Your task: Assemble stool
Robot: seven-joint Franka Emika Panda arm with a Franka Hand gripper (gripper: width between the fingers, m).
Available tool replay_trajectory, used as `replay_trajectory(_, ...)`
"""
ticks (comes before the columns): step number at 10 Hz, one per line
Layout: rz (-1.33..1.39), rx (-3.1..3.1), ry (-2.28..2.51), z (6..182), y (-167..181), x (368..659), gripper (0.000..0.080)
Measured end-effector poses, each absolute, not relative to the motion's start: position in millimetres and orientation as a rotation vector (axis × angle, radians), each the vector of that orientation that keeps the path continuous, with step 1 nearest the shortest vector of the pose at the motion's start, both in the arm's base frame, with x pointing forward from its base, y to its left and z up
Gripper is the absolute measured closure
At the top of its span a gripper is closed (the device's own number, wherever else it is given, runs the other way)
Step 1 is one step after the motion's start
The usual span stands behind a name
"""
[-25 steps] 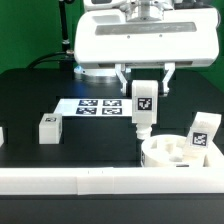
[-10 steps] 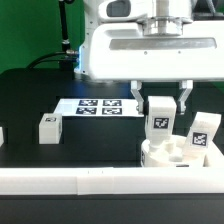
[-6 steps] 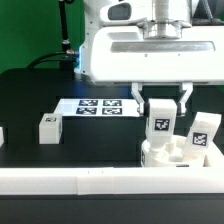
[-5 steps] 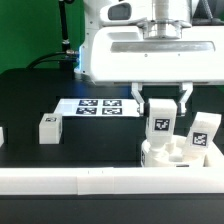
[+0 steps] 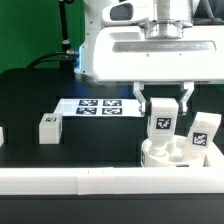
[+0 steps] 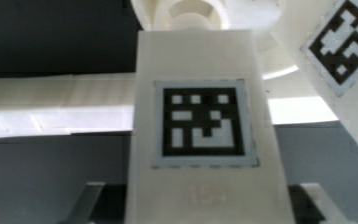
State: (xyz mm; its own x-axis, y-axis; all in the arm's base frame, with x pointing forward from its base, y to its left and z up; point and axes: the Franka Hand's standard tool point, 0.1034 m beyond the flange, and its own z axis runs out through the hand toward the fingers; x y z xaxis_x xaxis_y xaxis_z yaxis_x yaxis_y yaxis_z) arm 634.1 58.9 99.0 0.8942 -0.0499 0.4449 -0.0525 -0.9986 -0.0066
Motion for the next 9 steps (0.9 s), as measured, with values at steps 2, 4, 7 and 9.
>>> replay_trajectory(2,0.709,3.054,-0.081,96.4,59,631,0.0462)
replay_trajectory(4,0.697,3.054,-0.080,91.8,59,629,0.0462)
replay_trajectory(7,0.679,3.054,-0.076,83.4,59,626,0.0462)
replay_trajectory(9,0.678,3.051,-0.071,76.4,59,624,0.0462)
